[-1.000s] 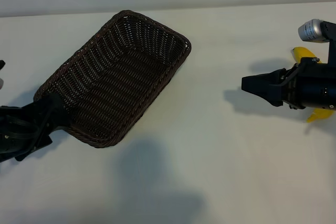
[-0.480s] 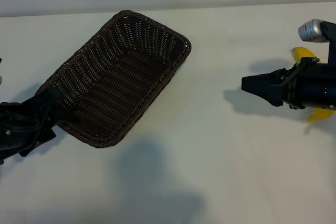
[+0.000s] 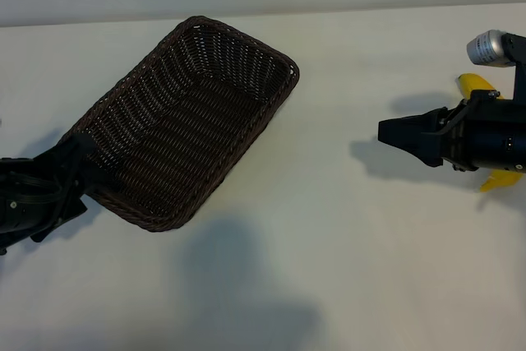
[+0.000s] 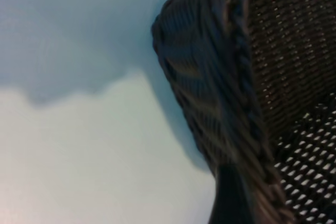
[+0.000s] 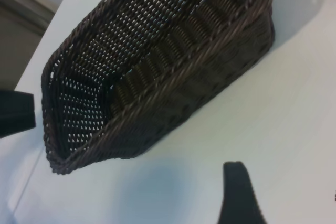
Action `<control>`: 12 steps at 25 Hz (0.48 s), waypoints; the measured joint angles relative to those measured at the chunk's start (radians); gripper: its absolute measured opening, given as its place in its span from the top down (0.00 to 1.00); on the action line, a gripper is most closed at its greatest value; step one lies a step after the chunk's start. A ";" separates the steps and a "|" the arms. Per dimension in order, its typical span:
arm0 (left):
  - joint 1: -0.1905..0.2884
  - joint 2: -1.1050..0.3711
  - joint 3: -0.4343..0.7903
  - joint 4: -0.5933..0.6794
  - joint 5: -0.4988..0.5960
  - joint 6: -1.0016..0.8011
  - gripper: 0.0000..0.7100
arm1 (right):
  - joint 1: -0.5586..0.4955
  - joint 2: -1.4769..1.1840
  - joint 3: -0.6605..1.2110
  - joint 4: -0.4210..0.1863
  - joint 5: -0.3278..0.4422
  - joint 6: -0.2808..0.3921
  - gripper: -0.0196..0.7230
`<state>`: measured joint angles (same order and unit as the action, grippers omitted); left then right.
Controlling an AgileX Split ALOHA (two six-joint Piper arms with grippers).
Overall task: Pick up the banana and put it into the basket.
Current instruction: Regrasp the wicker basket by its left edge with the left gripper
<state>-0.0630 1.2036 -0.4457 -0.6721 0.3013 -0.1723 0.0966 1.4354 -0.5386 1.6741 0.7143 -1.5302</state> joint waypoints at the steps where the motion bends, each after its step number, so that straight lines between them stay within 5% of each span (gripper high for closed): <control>1: 0.000 0.017 0.000 -0.001 -0.003 0.000 0.29 | 0.000 0.000 0.000 0.000 0.000 0.000 0.38; 12: -0.001 0.107 0.000 -0.174 -0.076 0.185 0.29 | 0.000 0.000 0.000 0.000 0.000 0.000 0.38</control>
<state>-0.0638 1.3107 -0.4457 -0.8458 0.2251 0.0128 0.0966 1.4354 -0.5386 1.6741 0.7143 -1.5302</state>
